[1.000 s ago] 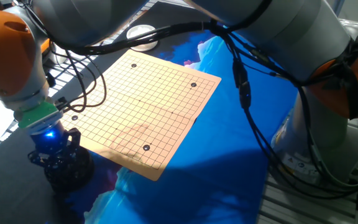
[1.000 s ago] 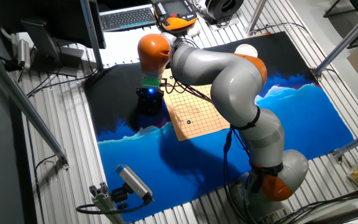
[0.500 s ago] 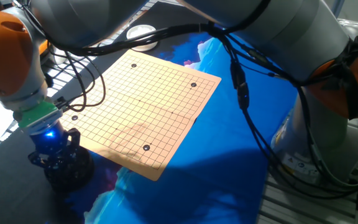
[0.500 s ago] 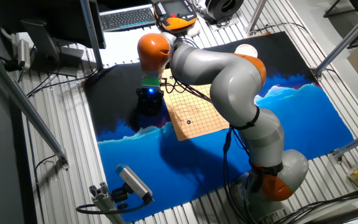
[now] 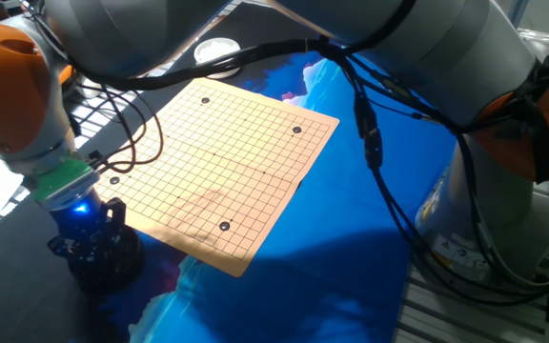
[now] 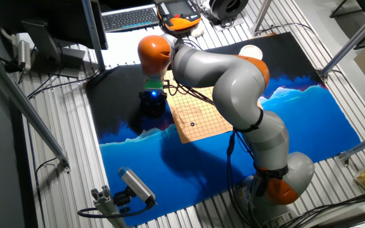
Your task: Play the first move as black on the 3-4 point in the upper right corner of the Go board
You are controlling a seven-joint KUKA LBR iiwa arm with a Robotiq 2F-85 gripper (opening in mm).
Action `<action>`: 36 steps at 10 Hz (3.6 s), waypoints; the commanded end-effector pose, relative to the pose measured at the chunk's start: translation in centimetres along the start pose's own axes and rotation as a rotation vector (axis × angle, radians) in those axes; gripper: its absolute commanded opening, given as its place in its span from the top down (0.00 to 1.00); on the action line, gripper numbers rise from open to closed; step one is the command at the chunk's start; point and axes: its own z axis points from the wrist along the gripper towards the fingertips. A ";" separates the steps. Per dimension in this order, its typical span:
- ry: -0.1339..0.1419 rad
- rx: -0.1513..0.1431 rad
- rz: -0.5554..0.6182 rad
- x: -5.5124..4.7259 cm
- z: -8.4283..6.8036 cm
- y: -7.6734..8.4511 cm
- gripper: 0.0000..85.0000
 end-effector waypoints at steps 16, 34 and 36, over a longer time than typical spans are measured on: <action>0.008 -0.041 -0.014 0.2 0.2 0.2 1.00; 0.012 0.094 -0.215 -3.5 -8.2 -7.1 1.00; 0.002 0.115 -0.241 -3.6 -8.3 -7.7 1.00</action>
